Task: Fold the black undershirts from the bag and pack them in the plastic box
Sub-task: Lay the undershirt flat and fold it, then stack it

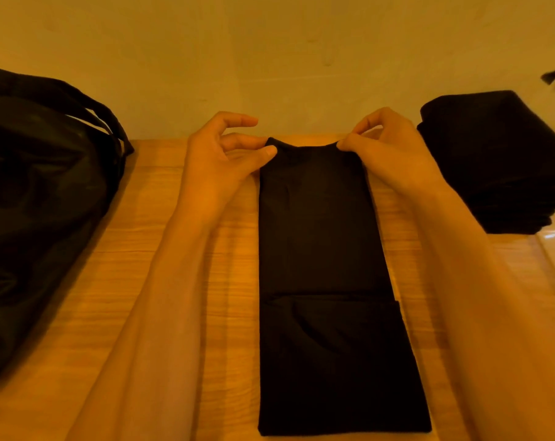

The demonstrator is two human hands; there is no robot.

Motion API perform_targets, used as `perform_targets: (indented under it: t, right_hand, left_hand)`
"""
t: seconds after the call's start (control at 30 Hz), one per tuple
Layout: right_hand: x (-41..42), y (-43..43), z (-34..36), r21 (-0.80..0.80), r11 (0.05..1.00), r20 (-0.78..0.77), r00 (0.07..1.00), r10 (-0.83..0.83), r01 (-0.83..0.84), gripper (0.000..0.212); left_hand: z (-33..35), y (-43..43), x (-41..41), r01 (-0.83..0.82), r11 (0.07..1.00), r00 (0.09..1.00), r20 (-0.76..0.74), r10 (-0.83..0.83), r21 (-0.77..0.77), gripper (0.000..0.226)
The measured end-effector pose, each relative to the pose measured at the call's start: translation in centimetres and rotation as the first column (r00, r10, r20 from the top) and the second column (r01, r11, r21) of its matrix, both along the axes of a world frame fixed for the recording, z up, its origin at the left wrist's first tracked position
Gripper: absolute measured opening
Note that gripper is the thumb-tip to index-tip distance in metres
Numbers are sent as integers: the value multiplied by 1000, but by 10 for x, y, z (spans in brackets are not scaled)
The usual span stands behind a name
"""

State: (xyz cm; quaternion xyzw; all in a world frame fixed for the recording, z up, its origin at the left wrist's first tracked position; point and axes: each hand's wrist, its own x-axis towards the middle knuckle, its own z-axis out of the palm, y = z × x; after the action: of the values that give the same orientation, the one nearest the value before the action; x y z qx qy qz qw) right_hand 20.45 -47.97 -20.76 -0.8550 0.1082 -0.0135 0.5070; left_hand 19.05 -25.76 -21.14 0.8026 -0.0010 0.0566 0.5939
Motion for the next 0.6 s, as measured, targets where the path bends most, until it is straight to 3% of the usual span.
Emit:
perform_targets:
  t: [0.23,0.37,0.6]
  right_hand:
    - [-1,0,0,25,998,-21,998,51,-50,27]
    - [-5,-2,1,95,994,-37,998,57,-54,12]
    - [-11,-1,16,227,972,-86,995,-46,65,6]
  left_hand:
    - [-4,-5,5,-7,999,1000,10,6,47,33]
    - [-3,-2,4,-24,995,1000,-11,23,-92,26]
    - [2,3,-1,50,982,999,-11,-53,-184,21]
